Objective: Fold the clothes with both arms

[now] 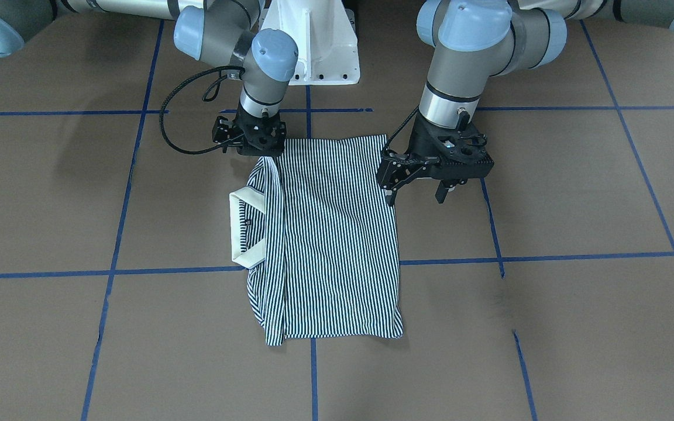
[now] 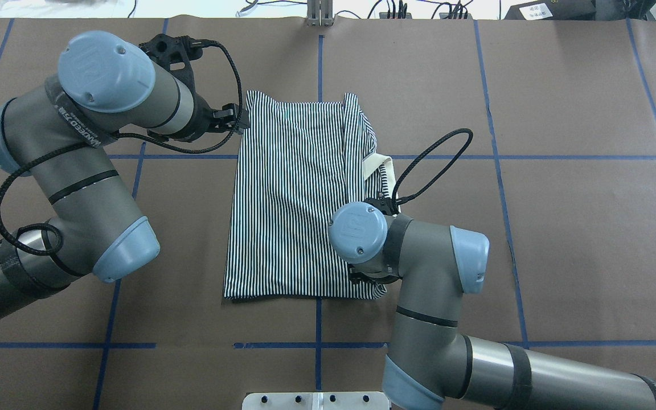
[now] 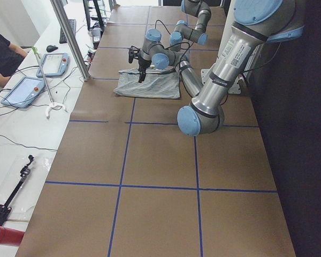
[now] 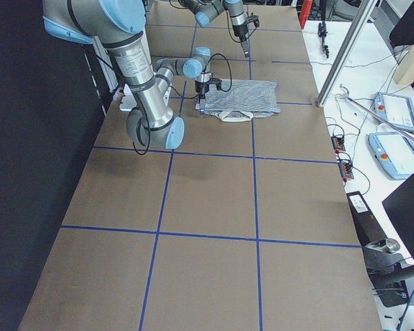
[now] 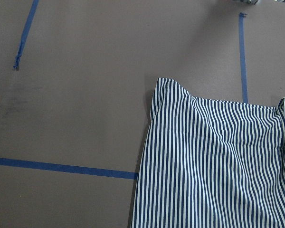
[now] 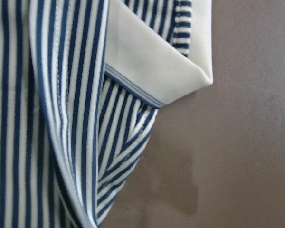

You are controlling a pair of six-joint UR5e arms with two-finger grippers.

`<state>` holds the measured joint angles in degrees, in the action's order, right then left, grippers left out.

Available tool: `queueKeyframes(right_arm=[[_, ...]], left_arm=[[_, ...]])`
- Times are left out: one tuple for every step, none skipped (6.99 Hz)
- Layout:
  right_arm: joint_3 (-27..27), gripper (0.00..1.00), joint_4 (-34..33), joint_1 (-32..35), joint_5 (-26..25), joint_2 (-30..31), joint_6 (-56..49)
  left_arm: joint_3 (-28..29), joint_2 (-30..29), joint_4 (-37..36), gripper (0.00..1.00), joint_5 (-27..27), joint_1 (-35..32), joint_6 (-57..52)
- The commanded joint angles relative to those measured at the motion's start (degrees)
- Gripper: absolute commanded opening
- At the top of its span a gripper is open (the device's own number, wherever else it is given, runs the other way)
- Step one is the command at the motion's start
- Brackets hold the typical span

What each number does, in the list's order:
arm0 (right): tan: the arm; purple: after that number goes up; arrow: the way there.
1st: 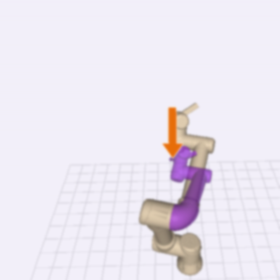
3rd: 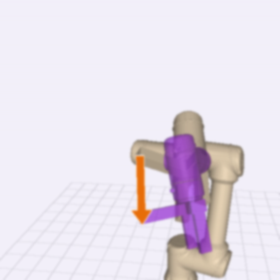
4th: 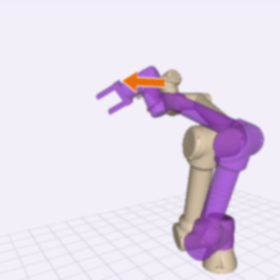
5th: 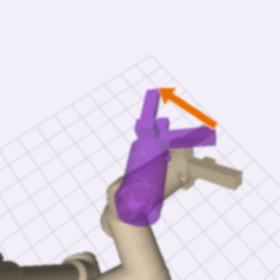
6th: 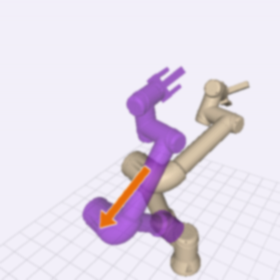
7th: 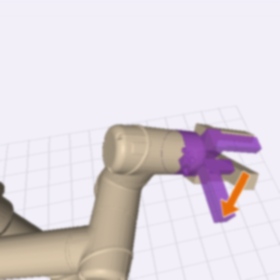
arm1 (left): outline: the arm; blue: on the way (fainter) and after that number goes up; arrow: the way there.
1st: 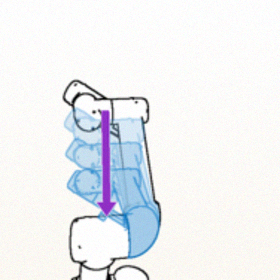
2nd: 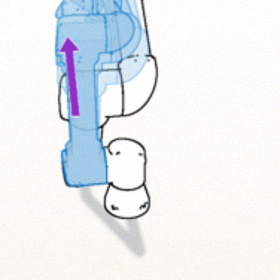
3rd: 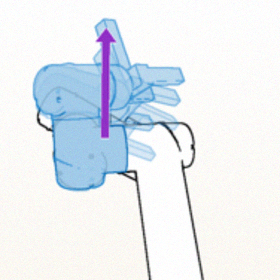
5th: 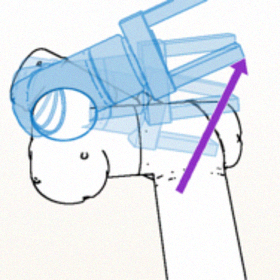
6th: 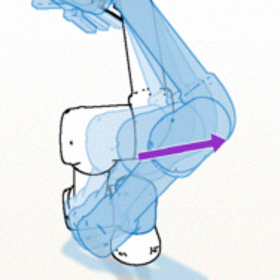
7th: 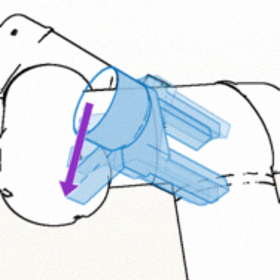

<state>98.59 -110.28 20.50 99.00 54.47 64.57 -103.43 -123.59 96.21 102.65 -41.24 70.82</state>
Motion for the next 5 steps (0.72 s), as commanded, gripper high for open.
queueKeyframes(right_arm=[[6.6,1.0,0.0,2.2,0.1,6.9,-4.3],[7.1,1.0,-0.2,3.6,0.1,5.9,-5.8],[6.0,1.0,0.2,5.0,0.1,3.1,-6.6],[0.0,1.0,0.9,6.2,0.1,-2.6,-7.7],[-8.9,1.0,3.0,7.4,0.1,-9.1,-8.7]], left_arm=[[0.0,-0.2,0.0,1.0,0.0,0.1,0.1],[0.0,-0.1,-0.1,1.0,0.0,0.1,0.1],[-0.1,-0.1,-0.1,1.0,0.0,0.0,0.0],[-0.4,-0.1,-0.1,1.0,0.1,0.0,-0.2],[-0.4,-0.1,0.0,1.0,0.1,0.1,-0.2]])
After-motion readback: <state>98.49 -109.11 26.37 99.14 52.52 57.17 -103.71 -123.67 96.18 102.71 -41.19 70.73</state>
